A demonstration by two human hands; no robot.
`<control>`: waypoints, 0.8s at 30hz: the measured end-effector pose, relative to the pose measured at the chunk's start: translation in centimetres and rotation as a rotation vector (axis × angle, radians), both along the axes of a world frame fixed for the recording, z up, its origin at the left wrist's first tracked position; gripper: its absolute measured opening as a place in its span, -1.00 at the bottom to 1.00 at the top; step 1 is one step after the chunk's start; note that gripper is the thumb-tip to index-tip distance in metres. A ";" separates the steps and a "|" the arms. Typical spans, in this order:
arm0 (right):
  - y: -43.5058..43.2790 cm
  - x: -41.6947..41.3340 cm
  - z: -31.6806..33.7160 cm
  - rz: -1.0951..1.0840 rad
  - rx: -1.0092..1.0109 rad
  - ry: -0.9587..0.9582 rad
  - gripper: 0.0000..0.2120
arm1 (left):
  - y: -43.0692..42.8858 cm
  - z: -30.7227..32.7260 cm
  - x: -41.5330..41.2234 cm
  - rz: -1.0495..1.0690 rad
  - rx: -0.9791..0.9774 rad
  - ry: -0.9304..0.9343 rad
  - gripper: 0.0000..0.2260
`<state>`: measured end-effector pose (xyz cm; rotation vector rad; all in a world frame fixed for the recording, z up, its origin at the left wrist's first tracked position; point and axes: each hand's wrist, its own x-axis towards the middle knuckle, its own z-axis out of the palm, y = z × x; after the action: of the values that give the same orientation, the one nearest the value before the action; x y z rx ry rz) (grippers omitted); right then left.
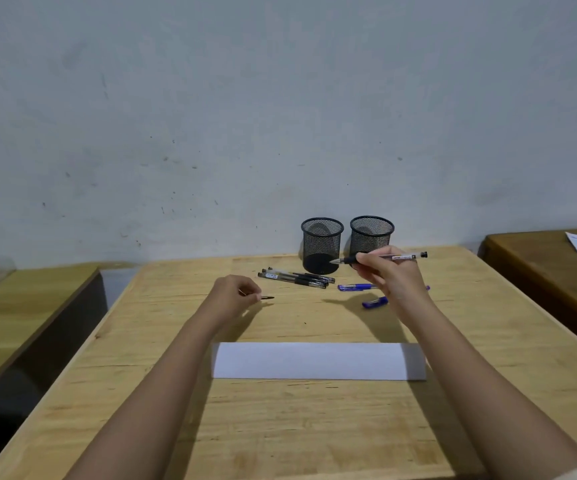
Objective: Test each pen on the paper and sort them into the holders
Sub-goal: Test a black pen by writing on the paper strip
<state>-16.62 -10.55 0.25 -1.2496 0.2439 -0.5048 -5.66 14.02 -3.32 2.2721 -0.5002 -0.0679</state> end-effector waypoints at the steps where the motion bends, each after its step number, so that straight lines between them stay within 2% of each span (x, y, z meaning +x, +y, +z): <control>1: 0.0 0.1 -0.2 -0.007 -0.010 0.012 -0.85 | -0.1 -0.1 0.2 -0.001 0.022 -0.005 -0.93; 9: 0.8 1.2 -0.9 -0.026 -0.100 0.016 -0.86 | -0.9 -1.4 1.1 -0.031 0.105 0.050 -0.92; 18: 1.3 1.8 -1.2 0.002 -0.077 0.029 -0.89 | -0.5 -1.6 1.7 -0.051 0.110 0.034 -0.89; 21: 1.4 1.5 -0.8 -0.013 -0.037 0.014 -0.90 | -0.6 -0.6 1.3 -0.039 0.066 0.003 -0.81; 24: 1.7 0.6 -0.4 -0.020 -0.010 0.002 -0.91 | -1.3 0.9 -0.7 -0.103 -0.019 -0.122 -0.83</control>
<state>-16.04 -8.85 -0.14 -1.2587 0.2560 -0.5221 -6.35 12.70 -2.39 2.2403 -0.6791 0.0240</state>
